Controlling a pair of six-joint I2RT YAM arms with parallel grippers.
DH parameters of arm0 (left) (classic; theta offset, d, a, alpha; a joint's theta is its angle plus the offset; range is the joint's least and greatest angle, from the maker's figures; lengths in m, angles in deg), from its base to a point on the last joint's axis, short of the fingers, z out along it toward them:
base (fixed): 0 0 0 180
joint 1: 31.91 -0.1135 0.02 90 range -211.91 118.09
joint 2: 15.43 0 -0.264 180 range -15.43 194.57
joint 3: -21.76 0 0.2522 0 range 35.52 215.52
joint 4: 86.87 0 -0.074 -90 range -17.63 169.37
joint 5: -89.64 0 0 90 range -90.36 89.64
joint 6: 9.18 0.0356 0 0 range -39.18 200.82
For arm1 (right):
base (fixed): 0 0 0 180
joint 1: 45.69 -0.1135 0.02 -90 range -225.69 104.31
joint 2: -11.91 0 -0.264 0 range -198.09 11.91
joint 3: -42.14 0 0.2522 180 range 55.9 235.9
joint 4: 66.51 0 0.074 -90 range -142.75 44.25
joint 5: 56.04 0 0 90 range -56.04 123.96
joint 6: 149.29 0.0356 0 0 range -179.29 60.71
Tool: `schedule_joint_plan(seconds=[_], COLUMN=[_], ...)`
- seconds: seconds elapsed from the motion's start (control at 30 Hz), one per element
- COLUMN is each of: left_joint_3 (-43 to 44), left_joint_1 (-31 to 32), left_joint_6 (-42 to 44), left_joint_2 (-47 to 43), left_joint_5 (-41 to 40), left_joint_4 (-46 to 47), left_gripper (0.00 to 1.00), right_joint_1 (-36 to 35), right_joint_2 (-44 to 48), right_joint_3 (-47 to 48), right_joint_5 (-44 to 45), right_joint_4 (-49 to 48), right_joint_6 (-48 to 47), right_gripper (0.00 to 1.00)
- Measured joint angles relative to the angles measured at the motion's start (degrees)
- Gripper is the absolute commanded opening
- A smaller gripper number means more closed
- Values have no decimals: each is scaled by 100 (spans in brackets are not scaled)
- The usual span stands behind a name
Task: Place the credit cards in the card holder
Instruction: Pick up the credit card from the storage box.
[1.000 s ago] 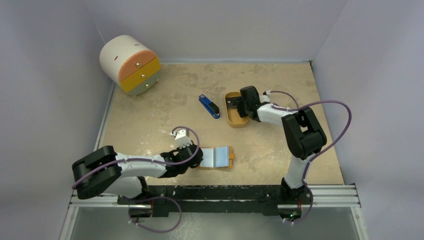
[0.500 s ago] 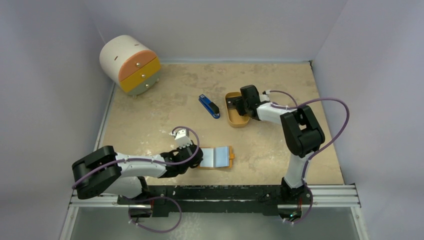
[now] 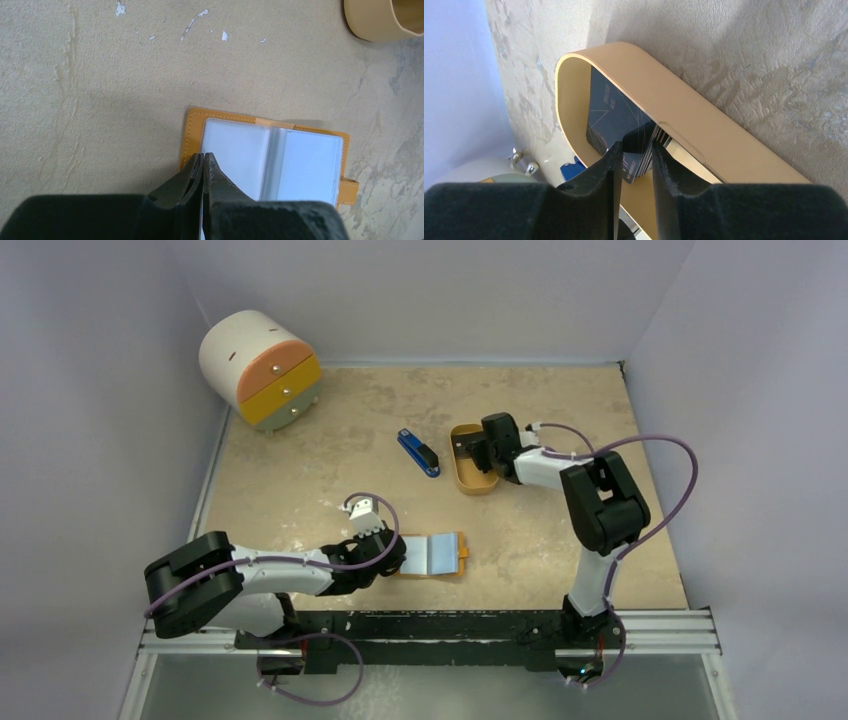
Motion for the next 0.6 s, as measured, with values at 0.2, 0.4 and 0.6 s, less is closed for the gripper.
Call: schedule_joint_plan(seconds=[0.2,0.4,0.6], left_joint_3=[2,2,2], left_joint_1=[0,0,0], left_joint_6=[0,0,0], left_joint_2=[13,33,50], left_joint_5=[0,-2,-2], left_joint_4=[15,50,81], left_gripper=[0,0,0], right_joint_1=[0,0,0], right_joint_2=[81,223,363], right_joint_3=[-142,-302,-402], right_joint_5=[17,22,24], right_joint_4=[-164,-188,-170], right_joint_6=[-9,-11,-31], right_gripper=[25,25,24])
